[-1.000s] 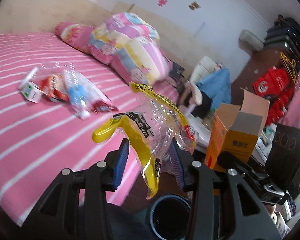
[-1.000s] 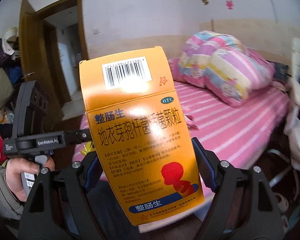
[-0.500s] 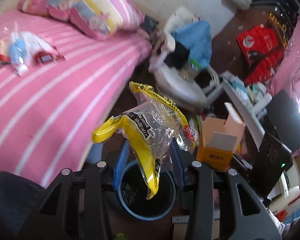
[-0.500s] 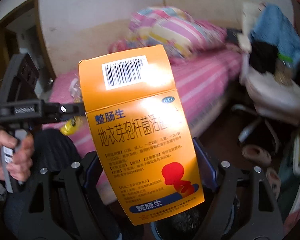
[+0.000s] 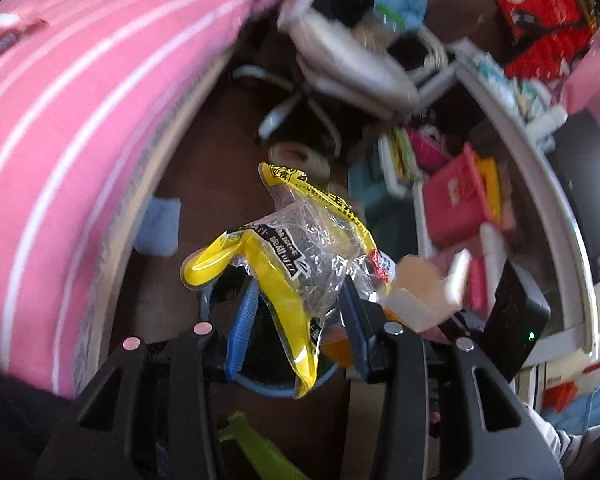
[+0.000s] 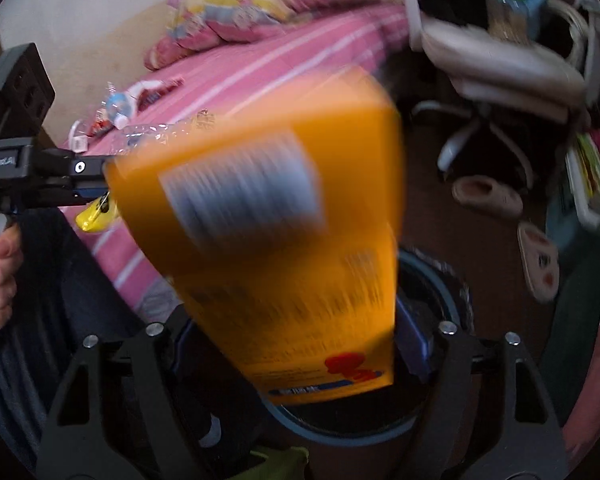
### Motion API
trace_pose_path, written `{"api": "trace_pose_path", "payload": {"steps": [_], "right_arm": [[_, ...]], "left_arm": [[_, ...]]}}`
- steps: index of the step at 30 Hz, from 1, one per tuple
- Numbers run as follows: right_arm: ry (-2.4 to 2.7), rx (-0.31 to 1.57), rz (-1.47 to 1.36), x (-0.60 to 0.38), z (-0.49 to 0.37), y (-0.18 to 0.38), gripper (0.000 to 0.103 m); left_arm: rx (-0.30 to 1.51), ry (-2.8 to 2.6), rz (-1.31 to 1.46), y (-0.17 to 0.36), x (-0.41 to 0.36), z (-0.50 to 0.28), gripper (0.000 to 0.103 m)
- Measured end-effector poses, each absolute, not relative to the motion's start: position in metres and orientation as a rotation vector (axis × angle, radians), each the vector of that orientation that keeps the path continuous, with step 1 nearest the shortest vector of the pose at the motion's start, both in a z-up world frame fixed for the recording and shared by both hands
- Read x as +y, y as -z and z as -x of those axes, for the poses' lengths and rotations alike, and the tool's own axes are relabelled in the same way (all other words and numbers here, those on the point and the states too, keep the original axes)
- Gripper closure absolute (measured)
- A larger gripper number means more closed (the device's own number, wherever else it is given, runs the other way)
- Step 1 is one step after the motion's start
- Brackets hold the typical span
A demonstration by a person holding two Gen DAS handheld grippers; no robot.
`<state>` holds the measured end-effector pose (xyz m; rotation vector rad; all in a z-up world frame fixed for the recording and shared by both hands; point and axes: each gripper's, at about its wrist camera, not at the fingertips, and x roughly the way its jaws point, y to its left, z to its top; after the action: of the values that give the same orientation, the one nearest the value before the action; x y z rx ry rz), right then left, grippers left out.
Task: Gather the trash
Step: 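Open both tools to drop the box and bag into the bin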
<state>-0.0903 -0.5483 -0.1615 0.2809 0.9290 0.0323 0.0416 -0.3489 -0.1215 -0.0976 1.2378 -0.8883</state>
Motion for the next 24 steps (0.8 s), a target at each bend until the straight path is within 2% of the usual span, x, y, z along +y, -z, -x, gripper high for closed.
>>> {"api": "trace_pose_path", "payload": {"steps": [7,9,14,16,17,18,19,24], "right_arm": [[0.034,1.006,-0.308,-0.558,0.081,0.187,0.025],[0.058,1.016,-0.321,-0.562,0.083,0.190,0.021],[0.105,1.026,-0.345,-0.571,0.091,0.190,0.018],[0.120,1.033,-0.346,-0.573,0.096,0.190,0.018],[0.124,1.035,-0.346,-0.575,0.097,0.190,0.017],[0.128,1.036,-0.346,-0.575,0.101,0.190,0.017],[0.131,1.038,-0.344,-0.576,0.103,0.190,0.016],[0.137,1.040,-0.320,-0.573,0.111,0.182,0.016]], "left_arm": [[1.415,0.916,0.088,0.171,-0.373,-0.051,0.062],[1.434,0.933,0.055,0.177,-0.386,-0.048,0.062],[1.457,0.993,-0.035,0.190,-0.409,-0.036,0.061],[1.465,1.006,-0.065,0.196,-0.416,-0.033,0.058],[1.467,1.009,-0.086,0.199,-0.421,-0.032,0.053],[1.469,1.010,-0.105,0.200,-0.422,-0.031,0.044],[1.471,1.007,-0.125,0.201,-0.425,-0.029,0.040],[1.457,1.008,-0.137,0.198,-0.424,-0.028,0.033]]}}
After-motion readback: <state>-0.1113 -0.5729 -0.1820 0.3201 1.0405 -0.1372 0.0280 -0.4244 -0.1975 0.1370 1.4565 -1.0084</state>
